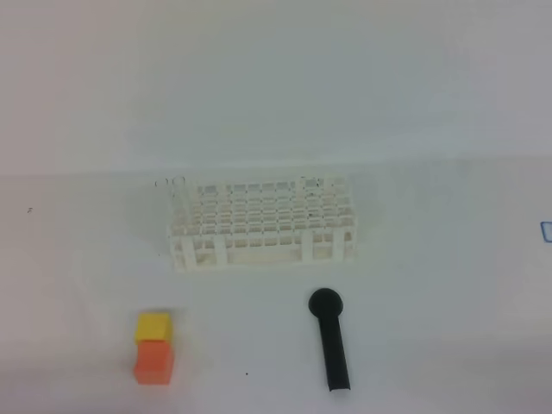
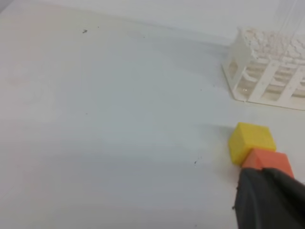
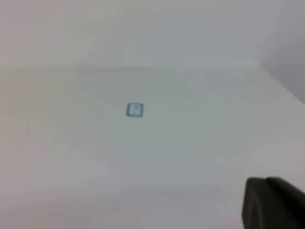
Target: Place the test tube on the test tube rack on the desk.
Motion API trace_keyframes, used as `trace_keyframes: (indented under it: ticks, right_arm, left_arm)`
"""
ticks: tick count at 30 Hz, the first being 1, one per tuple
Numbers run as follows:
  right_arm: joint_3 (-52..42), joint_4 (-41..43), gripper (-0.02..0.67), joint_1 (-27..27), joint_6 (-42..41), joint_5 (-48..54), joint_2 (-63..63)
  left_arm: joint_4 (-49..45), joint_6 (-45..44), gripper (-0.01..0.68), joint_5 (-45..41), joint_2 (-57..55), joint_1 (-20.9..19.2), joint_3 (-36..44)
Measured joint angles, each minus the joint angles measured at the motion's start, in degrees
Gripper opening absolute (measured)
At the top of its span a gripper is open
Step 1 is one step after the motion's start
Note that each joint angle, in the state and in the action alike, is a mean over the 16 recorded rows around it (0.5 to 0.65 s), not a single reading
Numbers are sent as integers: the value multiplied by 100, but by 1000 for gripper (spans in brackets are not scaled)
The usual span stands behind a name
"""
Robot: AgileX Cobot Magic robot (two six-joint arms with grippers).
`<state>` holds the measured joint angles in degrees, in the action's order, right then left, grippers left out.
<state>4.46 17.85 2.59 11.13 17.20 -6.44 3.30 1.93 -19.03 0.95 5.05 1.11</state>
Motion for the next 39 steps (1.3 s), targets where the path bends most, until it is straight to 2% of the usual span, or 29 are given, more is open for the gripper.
trace_keyframes:
  ticks: [10, 39]
  right_arm:
    - [-573, 1, -1, 408, 269, 367, 705]
    - [-574, 49, -1, 428, 272, 437, 709]
  left_arm:
    - [8, 3, -1, -41, -58, -4, -81]
    - [9, 4, -1, -52, -74, -5, -104]
